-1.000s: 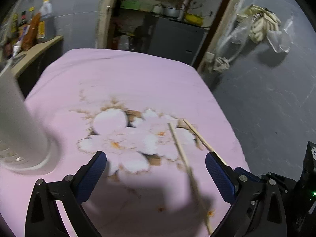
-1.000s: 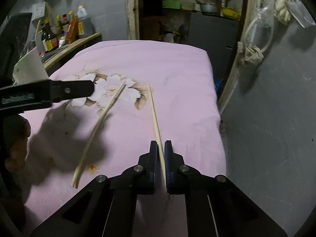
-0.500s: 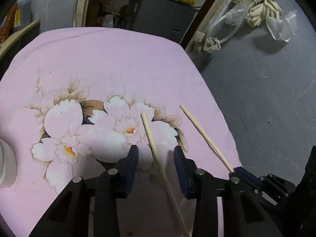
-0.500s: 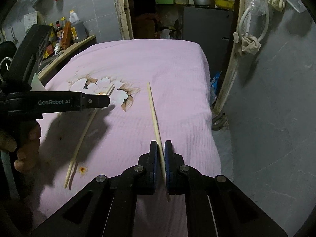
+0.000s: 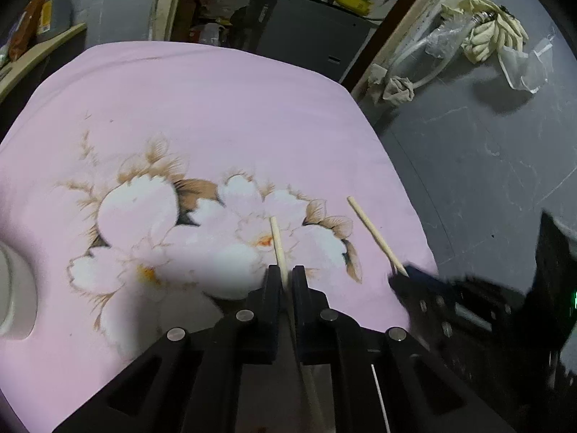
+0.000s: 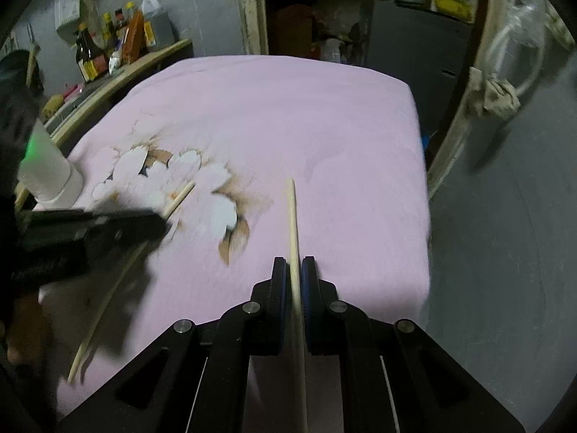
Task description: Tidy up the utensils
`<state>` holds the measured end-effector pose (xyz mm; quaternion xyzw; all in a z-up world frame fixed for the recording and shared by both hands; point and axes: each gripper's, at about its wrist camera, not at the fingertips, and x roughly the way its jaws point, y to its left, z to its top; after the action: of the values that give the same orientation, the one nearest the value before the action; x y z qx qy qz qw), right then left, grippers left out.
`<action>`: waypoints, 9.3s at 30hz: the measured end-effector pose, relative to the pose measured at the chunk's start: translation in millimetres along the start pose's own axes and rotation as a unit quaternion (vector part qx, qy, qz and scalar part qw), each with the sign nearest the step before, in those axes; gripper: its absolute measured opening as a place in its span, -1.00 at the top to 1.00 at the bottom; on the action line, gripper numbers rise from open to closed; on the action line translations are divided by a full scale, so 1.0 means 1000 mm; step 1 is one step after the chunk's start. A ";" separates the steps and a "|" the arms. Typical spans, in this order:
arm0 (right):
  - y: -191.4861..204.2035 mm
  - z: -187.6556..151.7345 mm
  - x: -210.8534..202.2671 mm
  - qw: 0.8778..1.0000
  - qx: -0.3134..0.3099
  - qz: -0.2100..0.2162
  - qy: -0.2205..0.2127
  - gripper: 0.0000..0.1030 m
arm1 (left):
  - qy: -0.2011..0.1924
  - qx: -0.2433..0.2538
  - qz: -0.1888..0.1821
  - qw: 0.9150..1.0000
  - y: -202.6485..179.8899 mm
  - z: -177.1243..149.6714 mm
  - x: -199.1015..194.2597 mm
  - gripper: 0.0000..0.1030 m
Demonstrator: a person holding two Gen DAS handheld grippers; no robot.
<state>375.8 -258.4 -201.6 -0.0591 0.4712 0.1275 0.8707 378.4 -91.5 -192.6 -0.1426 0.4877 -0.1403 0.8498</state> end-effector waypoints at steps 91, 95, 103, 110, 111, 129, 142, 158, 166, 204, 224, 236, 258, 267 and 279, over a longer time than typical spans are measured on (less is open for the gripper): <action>0.241 0.086 -0.087 0.872 0.163 0.124 -0.444 0.92 | -0.482 -0.100 0.144 0.859 0.207 0.024 -0.260 0.90; 0.241 0.085 -0.087 0.877 0.156 0.122 -0.438 0.92 | -0.481 -0.089 0.140 0.861 0.205 0.020 -0.261 0.90; 0.246 0.077 -0.084 0.889 0.146 0.119 -0.418 0.91 | -0.462 -0.091 0.130 0.873 0.213 0.016 -0.268 0.90; 0.247 0.069 -0.085 0.897 0.143 0.112 -0.403 0.91 | -0.437 -0.057 0.134 0.888 0.211 0.013 -0.269 0.90; 0.247 0.068 -0.086 0.899 0.141 0.110 -0.400 0.91 | -0.433 -0.053 0.133 0.890 0.211 0.013 -0.269 0.90; 0.218 0.059 -0.142 0.926 0.145 0.056 -0.344 -0.05 | -0.339 -0.016 0.099 0.935 0.189 0.018 -0.287 -0.16; 0.190 0.035 -0.223 0.928 0.138 -0.019 -0.346 -0.71 | -0.309 0.021 0.074 0.948 0.141 0.012 -0.311 -0.88; 0.151 -0.025 -0.303 0.922 0.137 -0.056 -0.359 -0.97 | -0.319 0.046 0.079 0.943 0.077 -0.035 -0.339 -0.96; 0.137 -0.070 -0.336 0.926 0.131 -0.066 -0.349 -0.97 | -0.323 0.042 0.093 0.941 0.052 -0.080 -0.358 -0.96; 0.131 -0.190 -0.409 0.934 0.120 -0.076 -0.326 -0.97 | -0.321 0.062 0.129 0.936 -0.005 -0.211 -0.403 -0.96; 0.129 -0.188 -0.408 0.935 0.122 -0.075 -0.325 -0.97 | -0.323 0.058 0.128 0.936 -0.005 -0.208 -0.407 -0.96; 0.129 -0.188 -0.409 0.935 0.122 -0.075 -0.325 -0.97 | -0.325 0.059 0.129 0.935 -0.006 -0.208 -0.407 -0.96; 0.128 -0.187 -0.409 0.935 0.122 -0.075 -0.324 -0.97 | -0.324 0.059 0.129 0.935 -0.006 -0.208 -0.407 -0.96; 0.128 -0.186 -0.409 0.935 0.122 -0.075 -0.323 -0.97 | -0.324 0.059 0.129 0.936 -0.005 -0.208 -0.407 -0.96; 0.127 -0.185 -0.410 0.936 0.122 -0.075 -0.323 -0.97 | -0.324 0.059 0.129 0.935 -0.005 -0.208 -0.408 -0.96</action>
<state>-23.1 -246.0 41.5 0.0571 0.1708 0.0157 0.9835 -0.3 35.5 30.4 -0.0657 0.1910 -0.0042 0.9794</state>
